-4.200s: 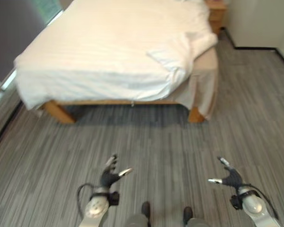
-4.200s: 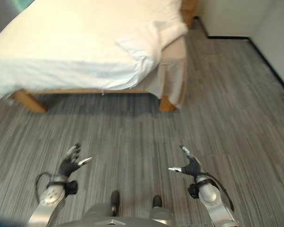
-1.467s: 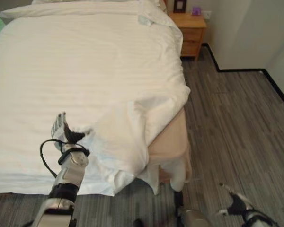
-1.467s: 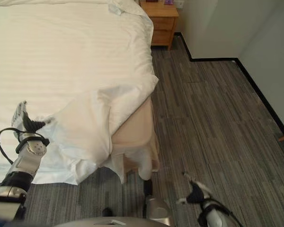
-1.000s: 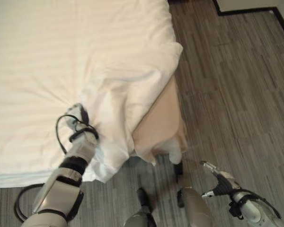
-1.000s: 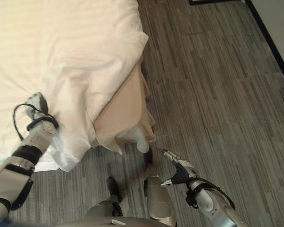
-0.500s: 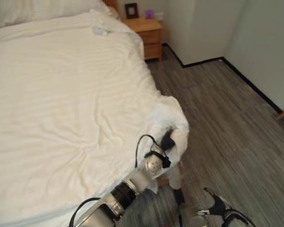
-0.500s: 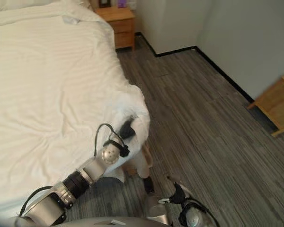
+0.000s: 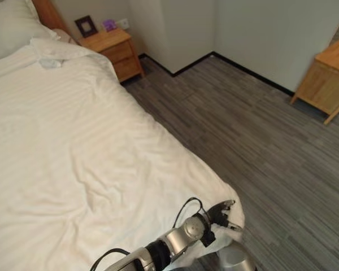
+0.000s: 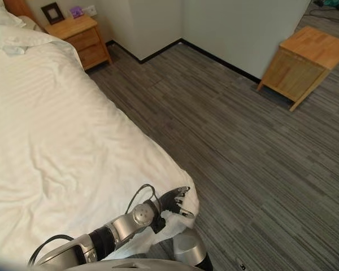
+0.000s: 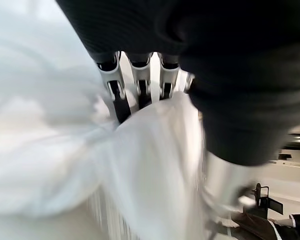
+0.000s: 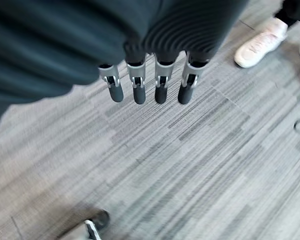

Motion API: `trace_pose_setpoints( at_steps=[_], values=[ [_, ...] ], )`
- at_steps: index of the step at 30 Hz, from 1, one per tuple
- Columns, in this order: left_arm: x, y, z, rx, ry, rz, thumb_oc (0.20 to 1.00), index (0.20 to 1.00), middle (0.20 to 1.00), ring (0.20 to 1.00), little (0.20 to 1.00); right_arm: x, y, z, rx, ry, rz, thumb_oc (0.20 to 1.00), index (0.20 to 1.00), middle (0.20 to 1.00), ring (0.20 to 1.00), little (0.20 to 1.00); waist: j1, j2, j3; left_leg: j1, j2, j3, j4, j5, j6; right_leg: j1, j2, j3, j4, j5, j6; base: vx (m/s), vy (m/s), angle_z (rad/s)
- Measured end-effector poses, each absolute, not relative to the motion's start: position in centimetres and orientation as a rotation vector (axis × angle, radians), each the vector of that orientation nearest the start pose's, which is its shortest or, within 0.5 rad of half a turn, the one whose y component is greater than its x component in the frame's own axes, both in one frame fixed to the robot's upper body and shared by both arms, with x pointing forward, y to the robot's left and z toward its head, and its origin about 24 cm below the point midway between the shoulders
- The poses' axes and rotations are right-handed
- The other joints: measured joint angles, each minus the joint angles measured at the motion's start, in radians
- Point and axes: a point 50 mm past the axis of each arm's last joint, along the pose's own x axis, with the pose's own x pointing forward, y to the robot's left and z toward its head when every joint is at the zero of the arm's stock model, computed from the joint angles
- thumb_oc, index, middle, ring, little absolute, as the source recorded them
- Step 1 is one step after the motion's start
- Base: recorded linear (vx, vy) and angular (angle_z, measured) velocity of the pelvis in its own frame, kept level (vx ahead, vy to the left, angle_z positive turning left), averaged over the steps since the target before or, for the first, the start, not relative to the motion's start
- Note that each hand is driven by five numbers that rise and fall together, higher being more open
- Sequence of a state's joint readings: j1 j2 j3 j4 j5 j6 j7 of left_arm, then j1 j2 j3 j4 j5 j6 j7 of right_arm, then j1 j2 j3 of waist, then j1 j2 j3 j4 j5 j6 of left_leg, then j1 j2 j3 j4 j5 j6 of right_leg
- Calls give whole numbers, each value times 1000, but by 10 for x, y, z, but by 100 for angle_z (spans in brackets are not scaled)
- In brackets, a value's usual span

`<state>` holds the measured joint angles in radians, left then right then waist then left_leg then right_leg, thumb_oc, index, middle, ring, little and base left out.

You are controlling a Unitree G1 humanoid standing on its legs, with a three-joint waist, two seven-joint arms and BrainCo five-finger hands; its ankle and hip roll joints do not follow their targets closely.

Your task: Making the bed.

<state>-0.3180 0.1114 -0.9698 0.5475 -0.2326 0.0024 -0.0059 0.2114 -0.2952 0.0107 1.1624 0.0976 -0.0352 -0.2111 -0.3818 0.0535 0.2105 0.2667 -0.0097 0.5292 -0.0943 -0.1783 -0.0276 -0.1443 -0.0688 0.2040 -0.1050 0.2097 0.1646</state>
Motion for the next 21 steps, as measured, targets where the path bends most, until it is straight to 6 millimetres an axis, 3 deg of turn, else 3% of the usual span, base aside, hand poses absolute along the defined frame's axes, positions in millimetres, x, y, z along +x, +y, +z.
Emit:
trace_pose_setpoints(
  at_steps=[4, 6, 9, 11, 13, 16, 17, 18, 19, 20, 21],
  values=[
    [216, -10, -35, 279, 327, -873, 1000, 1000, 1000, 1000, 1000, 13, -275, -156, -330, 1322, -414, 1000, 1000, 1000, 1000, 1000, 3, -17, 18, -1, 0, -40, 0, 0, 0, 17, -20, -38, 0, -5, 6, -34, -45, 31],
    [232, -12, -18, 194, 277, -793, 1000, 1000, 1000, 1000, 1000, 11, -275, -157, -363, 1342, -388, 1000, 1000, 1000, 1000, 1000, 12, -31, 27, -2, 2, -55, -4, 0, 0, 28, -27, -57, -1, -11, 14, -61, -64, 29],
    [269, 4, 26, 43, 148, -640, 1000, 1000, 1000, 1000, 1000, 23, -277, -156, -490, 1356, -317, 1000, 1000, 1000, 1000, 1000, 45, -40, 34, -6, 12, -75, -6, -1, 2, 32, -33, -94, 1, -14, 17, -8, -81, 14],
    [281, 12, 51, -35, 59, -588, 1000, 1000, 1000, 1000, 1000, 30, -282, -153, -528, 1332, -309, 1000, 1000, 1000, 1000, 1000, 68, -45, 31, -7, 18, -79, -5, -1, 0, 32, -29, -115, 0, -8, 9, 29, -59, 8],
    [306, 45, 75, -82, -6, -478, 1000, 1000, 1000, 1000, 1000, 63, -307, -140, -620, 1249, -320, 1000, 1000, 1000, 1000, 1000, 94, -42, 28, -2, 29, -82, -5, 4, -7, 39, -20, -124, -1, -9, 6, 19, -57, 6],
    [337, 113, 112, -106, -122, -232, 1000, 1000, 1000, 1000, 1000, 104, -367, -97, -861, 1142, -364, 1000, 1000, 1000, 1000, 1000, 122, -29, 19, -1, 41, -105, -5, 9, -14, 56, -17, -151, 3, 0, -14, 8, -42, 20],
    [340, 131, 122, -138, -162, -162, 1000, 1000, 1000, 1000, 1000, 108, -384, -84, -940, 1131, -371, 715, 715, 715, 715, 715, 142, -25, 16, 0, 45, -111, -5, 10, -17, 61, -15, -160, 3, 3, -18, 6, -51, 37],
    [331, 176, 132, -132, -229, -36, 1000, 1000, 1000, 1000, 1000, 133, -404, -53, -996, 1021, -408, 200, 200, 200, 200, 200, 182, -29, 1, 0, 56, -131, -5, 14, -22, 70, -11, -179, 4, 1, -26, 19, -53, 24],
    [319, 199, 131, -116, -245, 28, 1000, 1000, 1000, 1000, 1000, 148, -403, -39, -1023, 918, -394, 200, 200, 200, 200, 200, 175, -33, -9, -2, 60, -131, -5, 15, -27, 64, -6, -174, 3, 2, -33, 13, -57, 46],
    [309, 226, 125, -113, -251, 143, 1000, 1000, 1000, 1000, 1000, 165, -405, -17, -1067, 777, -395, 200, 200, 200, 200, 200, 212, -43, -28, 0, 67, -155, 0, 22, -35, 79, -8, -187, 4, 3, -35, 69, -92, 35],
    [289, 256, 107, -79, -202, 248, 1000, 1000, 1000, 1000, 1000, 194, -385, 11, -1046, 583, -357, 200, 200, 200, 200, 200, 241, -47, -46, -4, 72, -162, -5, 19, -37, 83, -7, -195, 4, -8, -44, 51, -90, 39]
  ],
)
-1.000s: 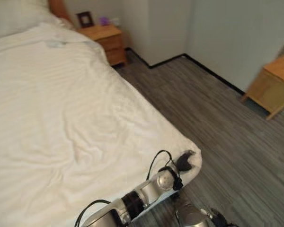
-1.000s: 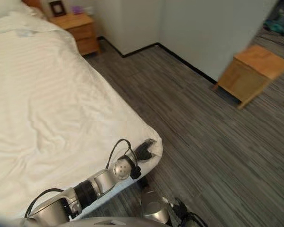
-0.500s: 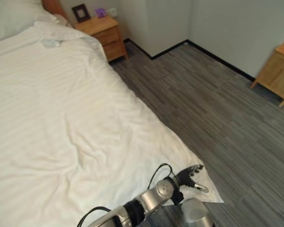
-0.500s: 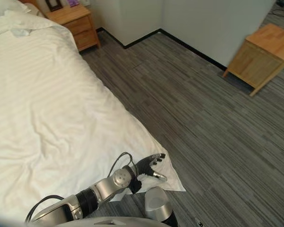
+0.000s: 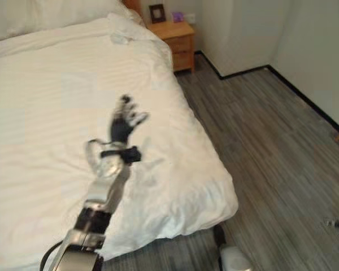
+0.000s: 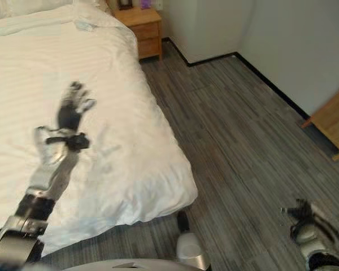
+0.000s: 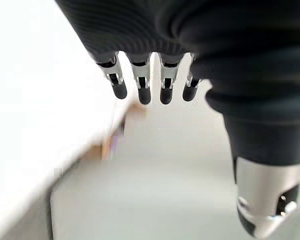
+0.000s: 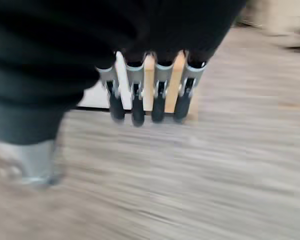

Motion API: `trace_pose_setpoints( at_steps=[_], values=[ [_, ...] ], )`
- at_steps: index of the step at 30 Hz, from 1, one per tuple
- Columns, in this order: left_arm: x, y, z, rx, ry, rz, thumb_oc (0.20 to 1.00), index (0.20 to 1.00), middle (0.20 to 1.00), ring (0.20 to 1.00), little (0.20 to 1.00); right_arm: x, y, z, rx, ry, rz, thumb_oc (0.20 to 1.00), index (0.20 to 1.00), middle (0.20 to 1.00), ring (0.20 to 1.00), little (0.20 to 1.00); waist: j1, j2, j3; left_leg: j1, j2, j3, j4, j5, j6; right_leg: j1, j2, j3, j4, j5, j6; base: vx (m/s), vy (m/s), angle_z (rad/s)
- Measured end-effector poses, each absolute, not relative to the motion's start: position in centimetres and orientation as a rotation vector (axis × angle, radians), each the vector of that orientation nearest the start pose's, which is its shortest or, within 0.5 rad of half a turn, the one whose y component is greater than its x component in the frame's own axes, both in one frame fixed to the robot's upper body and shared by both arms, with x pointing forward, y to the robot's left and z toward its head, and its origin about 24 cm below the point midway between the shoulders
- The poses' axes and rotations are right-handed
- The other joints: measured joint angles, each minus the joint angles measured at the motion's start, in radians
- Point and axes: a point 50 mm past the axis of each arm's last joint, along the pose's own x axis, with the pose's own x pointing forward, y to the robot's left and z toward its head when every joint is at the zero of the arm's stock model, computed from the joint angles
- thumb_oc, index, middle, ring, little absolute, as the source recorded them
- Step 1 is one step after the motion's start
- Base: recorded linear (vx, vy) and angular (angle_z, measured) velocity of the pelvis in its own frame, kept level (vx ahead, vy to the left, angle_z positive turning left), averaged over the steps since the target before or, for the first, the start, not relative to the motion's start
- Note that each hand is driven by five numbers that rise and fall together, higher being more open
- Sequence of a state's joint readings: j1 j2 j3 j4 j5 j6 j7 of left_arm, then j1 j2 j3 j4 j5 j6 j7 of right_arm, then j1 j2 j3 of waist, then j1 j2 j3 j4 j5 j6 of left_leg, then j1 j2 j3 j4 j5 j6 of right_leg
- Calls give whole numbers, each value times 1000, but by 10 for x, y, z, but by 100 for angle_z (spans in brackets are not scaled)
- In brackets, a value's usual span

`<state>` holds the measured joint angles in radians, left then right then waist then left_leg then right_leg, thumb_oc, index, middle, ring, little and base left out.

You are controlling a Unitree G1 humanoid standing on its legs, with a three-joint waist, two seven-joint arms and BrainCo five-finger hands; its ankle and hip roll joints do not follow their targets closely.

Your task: Making the bed.

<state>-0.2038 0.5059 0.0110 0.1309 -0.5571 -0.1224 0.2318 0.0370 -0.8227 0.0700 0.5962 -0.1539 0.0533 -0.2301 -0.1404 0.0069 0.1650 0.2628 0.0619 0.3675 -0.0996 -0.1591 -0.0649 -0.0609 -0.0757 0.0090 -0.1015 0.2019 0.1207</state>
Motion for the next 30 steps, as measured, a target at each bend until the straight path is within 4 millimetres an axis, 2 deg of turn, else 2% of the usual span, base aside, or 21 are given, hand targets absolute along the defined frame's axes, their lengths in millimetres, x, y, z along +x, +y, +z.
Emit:
trace_pose_setpoints(
  at_steps=[1, 2, 3, 4, 5, 6, 7, 8, 9, 10, 11, 12, 13, 17, 21, 23, 24, 25, 28, 29, 30],
  values=[
    [272, 272, 91, -63, -151, 319, 1000, 1000, 1000, 1000, 1000, 210, -368, 30, -1023, 436, -331, 200, 200, 200, 200, 200, 5, 2, -10, -2, 2, -5, 0, 0, 0, 0, 0, -6, 0, -1, -1, 46, -60, 16],
    [262, 288, 78, -58, -96, 386, 1000, 1000, 1000, 1000, 1000, 247, -359, 56, -958, 311, -330, 200, 200, 200, 200, 200, -3, -16, -17, -6, 3, -35, 26, -6, -9, 12, -8, -36, 0, -6, 1, 26, -35, 55],
    [275, 281, 67, -95, -38, 400, 1000, 1000, 1000, 1000, 1000, 288, -384, 99, -959, 309, -454, 200, 200, 200, 200, 200, 11, -23, -53, -49, -13, -58, 54, -10, 2, -8, -31, -43, -5, 2, 9, 31, -32, 71],
    [273, 272, 61, -96, -23, 354, 1000, 1000, 1000, 1000, 1000, 291, -387, 121, -907, 225, -515, 200, 200, 200, 200, 200, 56, -10, -58, -70, -16, -88, 52, -5, 10, -20, -39, -59, 2, 0, 13, 36, -44, 79],
    [257, 271, 57, -108, -35, 332, 1000, 1000, 1000, 1000, 1000, 292, -368, 142, -685, 42, -485, 200, 200, 200, 200, 200, 72, -16, -69, -89, -13, -115, 50, -4, 13, -21, -51, -83, 0, -24, -1, -3, -28, 52],
    [242, 277, 49, -132, -24, 357, 1000, 1000, 1000, 1000, 1000, 290, -347, 150, -478, -111, -411, 200, 200, 200, 200, 200, 61, -35, -83, -78, -6, -124, 48, 8, 4, -16, -43, -90, -4, -12, -2, 9, -34, 55],
    [203, 299, 14, -159, 149, 494, 1000, 1000, 1000, 1000, 1000, 291, -288, 132, -275, -175, -222, 200, 200, 200, 200, 200, 113, -45, -106, -89, 13, -142, 57, 14, -4, -6, -31, -114, 1, -20, -7, 29, -30, 49],
    [189, 308, 6, -169, 186, 569, 1000, 1000, 1000, 1000, 1000, 282, -267, 118, -197, -166, -141, 200, 200, 200, 200, 200, 131, -41, -101, -92, 10, -148, 55, 13, -6, -7, -27, -124, 1, -20, -8, 38, -48, 50],
    [181, 312, 0, -153, 220, 594, 1000, 1000, 1000, 1000, 1000, 278, -256, 106, -132, -156, -110, 200, 200, 200, 200, 200, 143, -40, -100, -100, 12, -163, 56, 15, -8, -6, -28, -131, 1, -20, -8, 21, -41, 48],
    [155, 319, -14, -143, 288, 658, 1000, 1000, 1000, 1000, 1000, 279, -230, 76, 250, -113, -136, 200, 200, 200, 200, 200, 172, -36, -100, -118, 18, -190, 54, 18, -8, -2, -41, -144, 0, -25, -10, -6, -51, 50],
    [143, 321, -26, -161, 339, 721, 1000, 1000, 1000, 1000, 1000, 286, -213, 47, 579, -53, -215, 200, 200, 200, 200, 200, 164, -35, -101, -128, 15, -200, 59, 20, -11, -2, -47, -158, -4, -26, -9, -53, -60, 84],
    [152, 313, -33, -171, 367, 696, 1000, 1000, 1000, 1000, 1000, 288, -206, 12, 705, 118, -261, 200, 200, 200, 200, 200, 197, -19, -92, -164, 2, -243, 64, 27, -1, -9, -71, -190, -3, -32, -1, -55, -76, 74],
    [151, 312, -34, -170, 369, 689, 1000, 1000, 1000, 1000, 1000, 290, -202, 5, 747, 156, -264, 200, 200, 200, 200, 200, 229, -1, -80, -178, -3, -252, 61, 33, 4, -16, -78, -199, -4, -33, 1, -115, -75, 66],
    [134, 308, -60, -226, 479, 731, 1000, 1000, 1000, 1000, 1000, 319, -189, 16, 960, 142, -261, 200, 200, 200, 200, 200, 270, 60, -42, -279, -13, -302, 66, 69, -2, -89, -96, -242, -2, -22, 2, -115, -35, 36],
    [124, 295, -85, -299, 579, 747, 1000, 1000, 1000, 1000, 1000, 333, -197, 26, 1001, 88, -270, 200, 200, 200, 200, 200, 284, 112, 1, -334, -13, -326, 67, 90, -5, -133, -99, -272, 0, -6, -7, -67, -12, 21],
    [123, 291, -92, -304, 605, 730, 1000, 1000, 1000, 1000, 1000, 338, -197, 29, 1001, 79, -250, 200, 200, 200, 200, 200, 281, 119, 11, -356, -13, -319, 65, 92, -6, -156, -99, -269, -2, -3, -10, -69, 1, -2],
    [128, 286, -94, -305, 612, 708, 1000, 1000, 1000, 1000, 1000, 340, -195, 31, 1000, 70, -235, 200, 200, 200, 200, 200, 276, 119, 15, -382, -16, -316, 67, 97, -8, -184, -102, -267, -4, 1, -11, 20, 8, -4],
    [149, 272, -95, -301, 614, 626, 1000, 1000, 1000, 1000, 1000, 350, -190, 46, 991, 8, -176, 200, 200, 200, 200, 200, 268, 112, 33, -426, -21, -314, 67, 111, -13, -232, -106, -264, 0, 15, -15, 42, 4, 2],
    [176, 255, -86, -299, 563, 510, 1000, 1000, 1000, 1000, 1000, 347, -184, 41, 967, 28, -165, 200, 200, 200, 200, 200, 249, 104, 35, -414, -14, -309, 64, 112, -15, -225, -97, -259, 0, 16, -17, 56, 41, -5],
    [187, 250, -78, -283, 528, 466, 1000, 1000, 1000, 1000, 1000, 347, -182, 39, 955, 40, -157, 200, 200, 200, 200, 200, 235, 98, 35, -409, -14, -303, 63, 111, -16, -225, -97, -252, 0, 13, -16, 55, 85, -16],
    [200, 249, -60, -200, 449, 396, 1000, 1000, 1000, 1000, 1000, 344, -183, 34, 907, 59, -151, 200, 200, 200, 200, 200, 220, 90, 38, -398, -16, -296, 54, 111, -15, -222, -97, -245, 0, 13, -16, 35, 93, -15]
  ],
)
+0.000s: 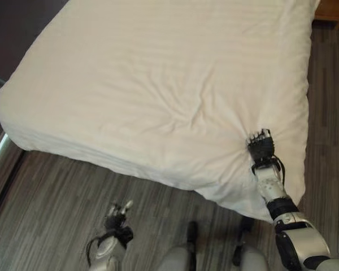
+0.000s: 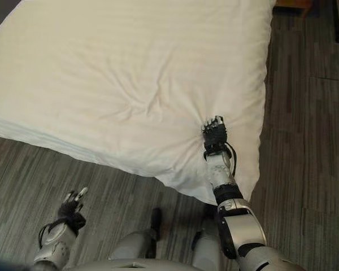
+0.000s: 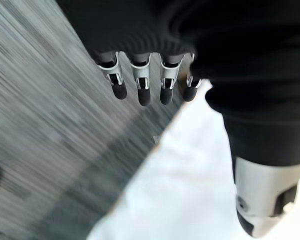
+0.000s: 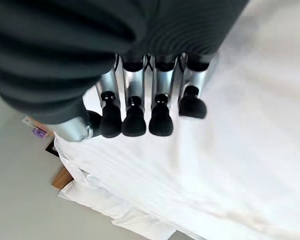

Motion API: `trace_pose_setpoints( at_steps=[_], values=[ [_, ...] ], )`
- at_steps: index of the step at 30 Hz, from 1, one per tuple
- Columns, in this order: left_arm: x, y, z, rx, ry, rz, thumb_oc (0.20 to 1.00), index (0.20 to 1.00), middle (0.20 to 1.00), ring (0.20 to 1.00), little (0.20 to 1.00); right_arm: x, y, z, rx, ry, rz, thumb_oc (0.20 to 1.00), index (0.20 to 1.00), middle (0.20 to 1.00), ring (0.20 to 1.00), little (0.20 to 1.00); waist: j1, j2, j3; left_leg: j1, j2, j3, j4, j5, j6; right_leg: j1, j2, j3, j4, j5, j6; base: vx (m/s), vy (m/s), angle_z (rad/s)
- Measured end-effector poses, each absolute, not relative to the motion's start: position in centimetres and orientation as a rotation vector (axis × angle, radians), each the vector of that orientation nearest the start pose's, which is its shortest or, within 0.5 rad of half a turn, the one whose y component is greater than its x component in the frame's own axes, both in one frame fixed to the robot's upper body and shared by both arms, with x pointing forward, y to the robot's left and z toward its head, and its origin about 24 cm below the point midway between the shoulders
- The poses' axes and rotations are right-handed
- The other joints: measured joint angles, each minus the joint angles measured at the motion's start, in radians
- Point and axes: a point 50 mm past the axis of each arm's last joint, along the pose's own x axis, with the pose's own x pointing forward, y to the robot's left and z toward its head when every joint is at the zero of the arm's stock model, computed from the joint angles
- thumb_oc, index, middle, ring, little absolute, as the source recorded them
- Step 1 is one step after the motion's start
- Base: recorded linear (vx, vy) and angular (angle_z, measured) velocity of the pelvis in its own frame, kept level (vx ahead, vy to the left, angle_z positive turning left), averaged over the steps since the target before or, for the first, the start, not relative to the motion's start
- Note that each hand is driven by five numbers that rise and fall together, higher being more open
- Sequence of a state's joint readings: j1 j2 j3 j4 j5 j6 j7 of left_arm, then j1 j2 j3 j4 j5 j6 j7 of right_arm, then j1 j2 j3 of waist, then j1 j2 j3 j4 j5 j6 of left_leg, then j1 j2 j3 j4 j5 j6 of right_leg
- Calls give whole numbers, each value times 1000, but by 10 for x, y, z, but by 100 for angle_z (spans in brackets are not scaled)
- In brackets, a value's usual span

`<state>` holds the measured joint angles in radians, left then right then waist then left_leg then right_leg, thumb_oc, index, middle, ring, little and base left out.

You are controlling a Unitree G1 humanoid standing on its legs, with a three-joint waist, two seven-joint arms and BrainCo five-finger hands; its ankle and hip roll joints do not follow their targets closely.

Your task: Making the bed.

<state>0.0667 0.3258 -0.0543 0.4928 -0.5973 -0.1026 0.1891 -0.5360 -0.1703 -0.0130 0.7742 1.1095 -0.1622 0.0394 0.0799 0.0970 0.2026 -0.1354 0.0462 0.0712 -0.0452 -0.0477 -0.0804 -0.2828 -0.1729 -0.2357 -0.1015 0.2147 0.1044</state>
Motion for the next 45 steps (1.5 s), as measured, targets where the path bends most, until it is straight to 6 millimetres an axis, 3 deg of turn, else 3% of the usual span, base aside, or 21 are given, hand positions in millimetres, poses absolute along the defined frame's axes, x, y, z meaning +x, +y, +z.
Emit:
trace_pose_setpoints(
  at_steps=[3, 6, 9, 10, 12, 13, 14, 15, 16, 19, 23, 25, 27, 28, 31, 32, 34, 37, 39, 43, 45],
  values=[
    [222, 264, -12, -21, 263, 308, 1000, 1000, 1000, 1000, 1000, 329, -203, 15, 883, 101, -222, 200, 200, 200, 200, 200, -27, -20, -6, 44, -1, 3, -18, 1, 2, 33, 2, 4, 0, 3, 4, 17, 107, -5],
    [231, 291, 56, 85, -11, 334, 1000, 1000, 1000, 1000, 1000, 266, -266, -45, 782, 287, -524, 200, 200, 200, 200, 200, -52, -81, -23, 83, -16, 32, -49, 8, 13, 50, -12, 27, 0, 3, 12, 25, 126, -20],
    [232, 296, 73, 76, -84, 361, 1000, 1000, 1000, 1000, 1000, 137, -318, -109, 702, 575, -875, 200, 200, 200, 200, 200, -98, -115, -26, 100, -31, 42, -47, 4, 19, 55, -15, 43, 1, 11, 19, 7, 147, -16],
    [225, 294, 87, -97, -185, 402, 1000, 1000, 1000, 1000, 1000, 14, -319, -136, 654, 844, -1095, 200, 200, 200, 200, 200, -141, -142, -21, 149, -27, 82, -49, -4, 27, 104, -17, 51, 1, 13, 16, -14, 120, -39],
    [226, 281, 102, -177, -280, 339, 1000, 1000, 1000, 1000, 1000, -30, -309, -139, 591, 977, -1102, 200, 200, 200, 200, 200, -175, -177, -25, 178, -29, 107, -53, -25, 35, 115, -10, 54, 1, 13, 17, -103, 73, -51],
    [225, 273, 110, -210, -321, 298, 1000, 1000, 1000, 1000, 1000, -34, -301, -142, 586, 1013, -1073, 401, 401, 401, 401, 401, -186, -202, -26, 191, -38, 132, -48, -25, 36, 114, -2, 57, 0, 15, 19, -174, 126, -67],
    [224, 265, 112, -228, -338, 265, 1000, 1000, 1000, 1000, 1000, -33, -291, -145, 583, 1031, -1040, 837, 837, 837, 837, 837, -185, -226, -31, 199, -50, 166, -39, -29, 43, 111, -7, 55, -1, 3, 28, -193, 152, -87],
    [219, 262, 107, -238, -326, 252, 1000, 1000, 1000, 1000, 1000, -19, -287, -147, 569, 1017, -980, 1000, 1000, 1000, 1000, 1000, -184, -228, -26, 208, -44, 200, -25, -35, 53, 107, -13, 31, 0, -74, 65, -178, 145, -116],
    [214, 261, 98, -250, -292, 259, 1000, 1000, 1000, 1000, 1000, 2, -289, -144, 546, 969, -923, 1000, 1000, 1000, 1000, 1000, -182, -192, -26, 207, -5, 239, -16, -38, 60, 90, 3, -31, 23, -190, 104, -187, 113, -140],
    [208, 246, 74, -292, -185, 228, 1000, 1000, 1000, 1000, 1000, 59, -296, -121, 433, 789, -743, 1000, 1000, 1000, 1000, 1000, -174, -93, -9, 229, 84, 305, 2, -42, 61, 60, 12, -102, 377, -217, 26, -193, 40, -76],
    [202, 238, 57, -140, -48, 146, 1000, 1000, 1000, 1000, 1000, 135, -300, -60, 196, 452, -533, 1000, 1000, 1000, 1000, 1000, -82, -108, -37, 293, 114, 449, 25, -38, 55, 224, -125, -284, 512, -304, 11, -280, -113, -96],
    [203, 233, 54, -101, -16, 111, 1000, 1000, 1000, 1000, 1000, 160, -286, -50, 189, 390, -448, 1000, 1000, 1000, 1000, 1000, -43, -128, -46, 299, 148, 554, 78, -33, 38, 273, -224, -475, 500, -337, -75, -218, -130, -113],
    [197, 233, 49, -23, 26, 75, 1000, 1000, 1000, 1000, 1000, 175, -252, -56, 221, 399, -344, 1000, 1000, 1000, 1000, 1000, -7, -154, -75, 248, 239, 600, 293, -32, 36, 309, -167, -569, 305, -138, -196, -303, -261, -180],
    [195, 232, 48, -8, 32, 68, 1000, 1000, 1000, 1000, 1000, 176, -244, -59, 223, 412, -316, 1000, 1000, 1000, 1000, 1000, -3, -166, -88, 209, 247, 596, 299, -53, -9, 299, -134, -541, 233, -87, -134, -271, -340, -159],
    [207, 220, 57, 68, -18, 25, 1000, 1000, 1000, 1000, 1000, 177, -247, -57, 189, 413, -302, 1000, 1000, 1000, 1000, 1000, -21, -88, -104, 192, 142, 556, -43, 78, 4, 271, -38, -483, 90, -28, -130, -216, -418, -108],
    [211, 215, 58, 124, -31, 1, 1000, 1000, 1000, 1000, 1000, 176, -244, -63, 161, 449, -273, 1000, 1000, 1000, 1000, 1000, -26, -59, -102, 215, 179, 611, -40, 127, -24, 282, 5, -460, 64, -87, -116, -139, -446, -120],
    [216, 212, 57, 237, -26, -22, 1000, 1000, 1000, 1000, 1000, 165, -214, -81, 97, 562, -118, 1000, 1000, 1000, 1000, 1000, -43, -96, -105, 226, 272, 638, 132, 117, -44, 310, 73, -403, 9, -141, -107, -114, -452, -156],
    [213, 200, 42, 245, 28, -71, 1000, 1000, 1000, 1000, 1000, 172, -209, -70, -4, 516, -37, 1000, 1000, 1000, 1000, 1000, -22, -101, -85, 184, 365, 470, 343, 71, -108, 311, 128, -243, 15, -159, -114, -58, -274, -172],
    [204, 194, 33, 192, 55, -56, 1000, 1000, 1000, 1000, 1000, 185, -218, -51, -93, 442, 11, 1000, 1000, 1000, 1000, 1000, -3, -111, -60, 131, 213, 96, 393, 37, -134, 276, 134, -75, 32, -143, -149, -100, -277, -212],
    [205, 182, 31, 132, 47, -62, 1000, 1000, 1000, 1000, 1000, 170, -256, -41, -155, 441, -84, 1000, 1000, 1000, 1000, 1000, -27, -74, -32, -59, 116, 47, 648, 40, -124, 308, 162, -11, 11, -183, -165, 54, -175, -78],
    [202, 184, 28, 141, 59, -65, 1000, 1000, 1000, 1000, 1000, 172, -255, -39, -151, 432, -85, 1000, 1000, 1000, 1000, 1000, -16, -95, -8, -84, 62, 58, 583, 41, -121, 321, 153, -7, 14, -205, -134, 166, -93, -70]
  ],
)
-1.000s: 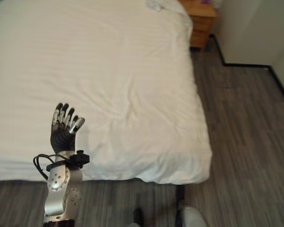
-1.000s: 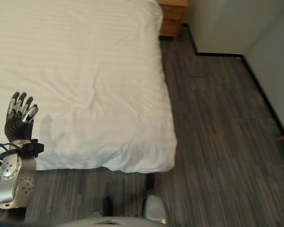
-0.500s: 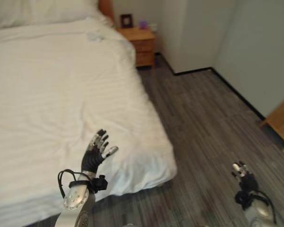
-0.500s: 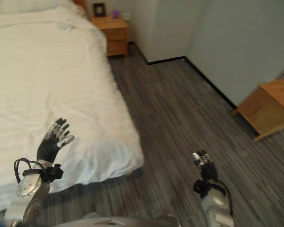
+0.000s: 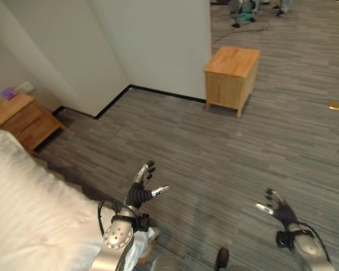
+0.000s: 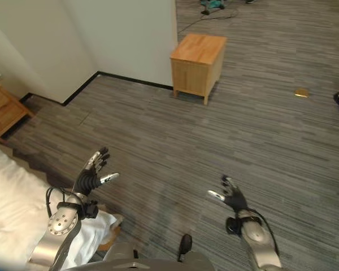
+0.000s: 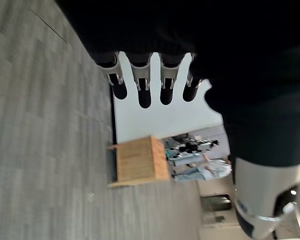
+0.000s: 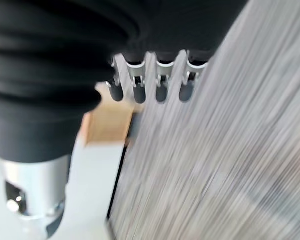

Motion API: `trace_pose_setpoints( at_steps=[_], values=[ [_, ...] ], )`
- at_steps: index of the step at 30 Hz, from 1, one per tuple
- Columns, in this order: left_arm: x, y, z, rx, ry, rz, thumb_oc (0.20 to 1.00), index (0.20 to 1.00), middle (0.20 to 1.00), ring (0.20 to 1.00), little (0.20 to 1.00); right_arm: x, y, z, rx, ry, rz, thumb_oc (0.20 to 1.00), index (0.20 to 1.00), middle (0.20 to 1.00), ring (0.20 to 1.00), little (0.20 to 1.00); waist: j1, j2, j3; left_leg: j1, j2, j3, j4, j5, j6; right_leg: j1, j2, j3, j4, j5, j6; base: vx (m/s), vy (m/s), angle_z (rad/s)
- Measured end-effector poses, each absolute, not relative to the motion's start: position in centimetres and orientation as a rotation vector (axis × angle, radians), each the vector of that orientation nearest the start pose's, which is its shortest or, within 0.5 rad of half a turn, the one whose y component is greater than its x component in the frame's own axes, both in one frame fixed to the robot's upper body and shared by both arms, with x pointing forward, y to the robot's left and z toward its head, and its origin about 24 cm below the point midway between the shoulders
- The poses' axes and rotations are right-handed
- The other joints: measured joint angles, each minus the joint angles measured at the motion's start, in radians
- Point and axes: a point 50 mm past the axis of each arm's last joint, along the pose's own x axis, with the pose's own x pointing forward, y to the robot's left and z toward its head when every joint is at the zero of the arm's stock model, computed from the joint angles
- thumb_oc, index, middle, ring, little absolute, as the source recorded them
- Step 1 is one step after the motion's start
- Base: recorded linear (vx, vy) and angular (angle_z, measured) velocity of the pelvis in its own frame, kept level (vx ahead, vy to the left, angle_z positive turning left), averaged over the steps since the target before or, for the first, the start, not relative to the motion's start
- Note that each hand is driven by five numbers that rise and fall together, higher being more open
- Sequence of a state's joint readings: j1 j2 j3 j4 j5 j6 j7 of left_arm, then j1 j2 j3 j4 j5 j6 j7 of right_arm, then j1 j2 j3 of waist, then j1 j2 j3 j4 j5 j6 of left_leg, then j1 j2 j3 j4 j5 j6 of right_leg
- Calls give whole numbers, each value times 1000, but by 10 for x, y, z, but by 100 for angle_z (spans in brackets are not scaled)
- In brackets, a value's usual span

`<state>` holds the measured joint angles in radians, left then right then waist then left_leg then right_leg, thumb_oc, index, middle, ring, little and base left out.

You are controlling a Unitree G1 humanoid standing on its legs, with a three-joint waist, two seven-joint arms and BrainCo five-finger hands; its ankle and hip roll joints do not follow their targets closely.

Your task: Making the bed.

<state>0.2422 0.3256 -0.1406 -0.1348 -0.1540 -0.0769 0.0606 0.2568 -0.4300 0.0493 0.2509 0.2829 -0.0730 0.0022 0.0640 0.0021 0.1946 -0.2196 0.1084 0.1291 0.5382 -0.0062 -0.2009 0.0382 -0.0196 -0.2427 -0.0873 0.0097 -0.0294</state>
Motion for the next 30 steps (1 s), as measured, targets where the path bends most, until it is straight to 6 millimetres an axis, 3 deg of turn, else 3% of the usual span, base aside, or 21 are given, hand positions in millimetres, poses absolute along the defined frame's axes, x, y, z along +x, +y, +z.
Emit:
trace_pose_setpoints(
  at_steps=[3, 4, 5, 8, 10, 13, 14, 15, 16, 17, 18, 19, 20, 21, 23, 24, 26, 27, 28, 29, 30],
  values=[
    [201, 181, 21, 128, 87, -69, 1000, 1000, 1000, 1000, 1000, 171, -250, -42, -132, 434, -80, 1000, 1000, 1000, 1000, 1000, 2, -15, 15, -5, -56, 16, -197, 23, 33, 20, 6, -19, -7, -20, 6, 326, -77, -28],
    [200, 179, 10, 103, 134, -53, 1000, 1000, 1000, 1000, 1000, 170, -247, -43, -121, 434, -84, 1000, 1000, 1000, 1000, 1000, -2, -7, 16, -4, -64, 141, -402, 61, 86, 41, 22, -46, -17, -59, 50, 534, -65, 28],
    [200, 179, 2, 100, 176, -43, 1000, 1000, 1000, 1000, 1000, 173, -244, -44, -114, 434, -83, 1000, 1000, 1000, 1000, 1000, 8, -3, 29, -7, -83, 195, -570, 103, 120, 76, 52, -58, -12, -61, 33, 487, -40, 27],
    [197, 184, -3, 86, 213, -14, 1000, 1000, 1000, 1000, 1000, 185, -243, -36, -138, 390, -78, 1000, 1000, 1000, 1000, 1000, 31, 4, 50, -32, -78, 231, -632, 103, 121, 118, 88, -53, -18, -114, 55, 469, 27, -5],
    [199, 187, -1, 88, 206, 19, 1000, 1000, 1000, 1000, 1000, 192, -237, -34, -161, 374, -57, 1000, 1000, 1000, 1000, 1000, 36, -7, 52, -36, -84, 273, -598, 120, 152, 192, 101, -57, -12, -156, 53, 556, 63, 4],
    [196, 190, -1, 90, 211, 36, 1000, 1000, 1000, 1000, 1000, 193, -229, -37, -185, 379, -27, 1000, 1000, 1000, 1000, 1000, 50, -48, 34, 5, -114, 301, -540, 135, 199, 259, 74, -55, -5, -213, 113, 486, 95, -18],
    [197, 190, -2, 88, 216, 38, 1000, 1000, 1000, 1000, 1000, 192, -226, -38, -184, 385, -19, 1000, 1000, 1000, 1000, 1000, 49, -55, 36, 24, -115, 296, -534, 130, 248, 263, 67, -75, 49, -216, 118, 415, 196, -3],
    [202, 189, 1, 95, 206, 34, 1000, 1000, 1000, 1000, 1000, 185, -218, -44, -173, 410, -3, 1000, 1000, 1000, 1000, 1000, 51, -57, 33, 87, -117, 279, -556, 105, 310, 171, 29, -118, 326, -209, 130, 434, 212, 18],
    [202, 190, 0, 108, 214, 28, 1000, 1000, 1000, 1000, 1000, 179, -214, -44, -164, 413, 7, 1000, 1000, 1000, 1000, 1000, 50, -51, 32, 131, -108, 258, -577, 115, 334, 85, -34, -153, 578, -199, 168, 388, 177, 34],
    [205, 190, 3, 128, 207, 14, 1000, 1000, 1000, 1000, 1000, 173, -212, -43, -155, 411, 8, 1000, 1000, 1000, 1000, 1000, 48, -61, 26, 167, -126, 234, -592, 113, 337, 29, -93, -161, 723, -199, 169, 468, 151, 56],
    [209, 190, 8, 139, 185, 13, 1000, 1000, 1000, 1000, 1000, 167, -211, -41, -161, 406, 9, 1000, 1000, 1000, 1000, 1000, 48, -67, 24, 197, -145, 194, -581, 67, 382, -29, -132, -134, 834, -194, 179, 611, 58, 114],
    [218, 187, 16, 149, 149, 16, 1000, 1000, 1000, 1000, 1000, 163, -215, -40, -202, 406, -1, 1000, 1000, 1000, 1000, 1000, 13, -51, 34, 245, -156, 95, -570, 13, 369, -113, -185, -113, 974, -177, 169, 638, -9, 196],
    [233, 182, 29, 171, 85, 6, 1000, 1000, 1000, 1000, 1000, 165, -217, -39, -247, 406, -10, 1000, 1000, 1000, 1000, 1000, -10, -1, 54, 293, -127, -19, -571, -25, 346, -240, -146, -58, 987, -219, 129, 582, -120, 241],
    [242, 180, 38, 176, 43, 10, 1000, 1000, 1000, 1000, 1000, 171, -217, -37, -268, 391, -6, 1000, 1000, 1000, 1000, 1000, -22, 27, 76, 314, -103, -46, -570, -25, 335, -312, -112, -33, 889, -225, 107, 430, -177, 215],
    [243, 184, 39, 179, 36, 31, 1000, 1000, 1000, 1000, 1000, 178, -217, -31, -284, 362, 3, 1000, 1000, 1000, 1000, 1000, -34, 26, 80, 351, -108, -88, -562, -41, 304, -400, -131, -20, 757, -205, 107, 521, -258, 148],
    [240, 186, 37, 177, 45, 47, 1000, 1000, 1000, 1000, 1000, 182, -217, -29, -293, 351, 6, 1000, 1000, 1000, 1000, 1000, -46, 36, 83, 371, -93, -148, -548, -62, 270, -399, -105, 15, 595, -184, 87, 567, -279, 157],
    [235, 196, 34, 178, 62, 89, 1000, 1000, 1000, 1000, 1000, 188, -214, -25, -302, 331, 30, 1000, 1000, 1000, 1000, 1000, -57, 21, 82, 399, -77, -206, -537, -91, 224, -368, -77, 130, 226, -126, 100, 529, -310, 200],
    [231, 204, 25, 184, 101, 119, 1000, 1000, 1000, 1000, 1000, 194, -207, -24, -304, 317, 58, 1000, 1000, 1000, 1000, 1000, -60, -5, 77, 418, -57, -278, -534, -108, 201, -329, -64, 351, -22, -56, 133, 443, -375, 222],
    [232, 209, 22, 194, 118, 130, 1000, 1000, 1000, 1000, 1000, 195, -204, -23, -303, 312, 67, 1000, 1000, 1000, 1000, 1000, -65, -19, 75, 422, -49, -318, -531, -116, 189, -322, -71, 391, -17, -53, 142, 343, -336, 242],
    [233, 211, 19, 202, 138, 133, 1000, 1000, 1000, 1000, 1000, 193, -204, -25, -303, 323, 74, 1000, 1000, 1000, 1000, 1000, -76, -34, 75, 444, -41, -346, -519, -138, 155, -293, -77, 385, -6, 12, 164, 526, -478, 226],
    [217, 215, 9, 186, 182, 163, 1000, 1000, 1000, 1000, 1000, 203, -206, -22, -313, 314, 70, 1000, 1000, 1000, 1000, 1000, -57, -25, 75, 464, 19, -269, -501, -101, 114, -287, -60, 272, 114, 126, 101, 467, -468, 220]
  ],
)
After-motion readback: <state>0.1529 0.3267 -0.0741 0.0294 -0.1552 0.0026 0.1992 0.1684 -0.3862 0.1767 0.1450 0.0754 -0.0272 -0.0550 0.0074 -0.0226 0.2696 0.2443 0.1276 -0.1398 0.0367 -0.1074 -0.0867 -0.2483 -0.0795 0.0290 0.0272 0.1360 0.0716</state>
